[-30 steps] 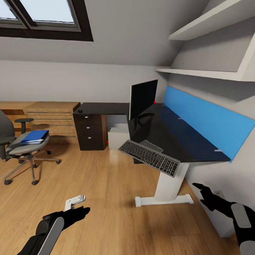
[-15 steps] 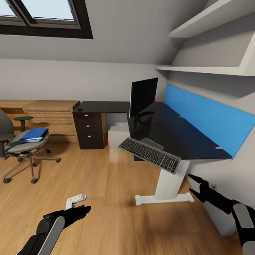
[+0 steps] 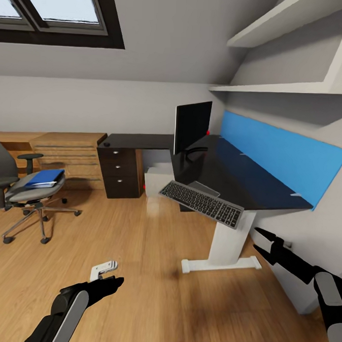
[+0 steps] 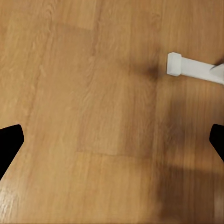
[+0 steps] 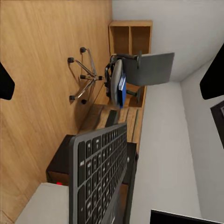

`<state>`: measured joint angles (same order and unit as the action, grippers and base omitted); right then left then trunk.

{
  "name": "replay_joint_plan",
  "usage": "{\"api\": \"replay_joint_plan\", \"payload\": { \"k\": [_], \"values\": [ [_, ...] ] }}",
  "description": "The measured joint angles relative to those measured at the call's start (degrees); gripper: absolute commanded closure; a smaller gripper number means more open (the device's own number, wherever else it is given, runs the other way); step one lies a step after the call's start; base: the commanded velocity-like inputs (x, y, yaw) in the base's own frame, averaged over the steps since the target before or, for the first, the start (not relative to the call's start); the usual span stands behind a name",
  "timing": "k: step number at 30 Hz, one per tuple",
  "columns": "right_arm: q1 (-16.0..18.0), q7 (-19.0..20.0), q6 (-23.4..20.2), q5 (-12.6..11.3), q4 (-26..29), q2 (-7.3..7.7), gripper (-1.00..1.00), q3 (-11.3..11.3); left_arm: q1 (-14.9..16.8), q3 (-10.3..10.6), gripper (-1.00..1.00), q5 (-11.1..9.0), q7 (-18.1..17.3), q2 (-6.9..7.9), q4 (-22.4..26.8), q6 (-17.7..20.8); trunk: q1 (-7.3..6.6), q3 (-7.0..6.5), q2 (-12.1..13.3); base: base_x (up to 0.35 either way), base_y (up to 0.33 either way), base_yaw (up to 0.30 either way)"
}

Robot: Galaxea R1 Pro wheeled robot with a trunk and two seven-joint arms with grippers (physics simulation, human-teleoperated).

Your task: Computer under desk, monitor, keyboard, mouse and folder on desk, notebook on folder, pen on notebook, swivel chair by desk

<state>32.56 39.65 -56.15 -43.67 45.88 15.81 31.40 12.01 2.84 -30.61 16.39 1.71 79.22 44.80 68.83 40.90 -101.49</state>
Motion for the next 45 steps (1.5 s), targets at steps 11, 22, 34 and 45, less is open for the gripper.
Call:
{"api": "replay_joint_plan", "payload": {
  "k": [11,22,34,45],
  "values": [
    [-0.2,-0.2,-0.1,-0.2,8.1,-0.14,-1.00,0.2,0.0,0.1,-1.00,0.0,0.1,0.00,-0.1,0.0,2.42,1.97,-4.4,0.000,0.000,0.000],
    [-0.3,-0.4,0.1,0.1,10.8,-0.27,-1.00,0.1,0.0,0.1,-1.00,0.0,0.1,0.00,-0.1,0.0,4.83,3.95,-8.8,0.000,0.000,0.000],
    [-0.3,-0.4,-0.1,-0.5,10.8,-0.35,-1.00,0.2,0.0,0.1,-1.00,0.0,0.1,0.00,-0.2,0.0,7.47,6.10,-13.6,0.000,0.000,0.000],
    [-0.3,-0.4,-0.1,-0.6,10.9,-0.41,-1.00,0.1,0.0,0.1,-1.00,0.0,0.1,0.00,-0.2,0.0,9.89,8.08,-18.1,0.000,0.000,0.000]
  ]
}}
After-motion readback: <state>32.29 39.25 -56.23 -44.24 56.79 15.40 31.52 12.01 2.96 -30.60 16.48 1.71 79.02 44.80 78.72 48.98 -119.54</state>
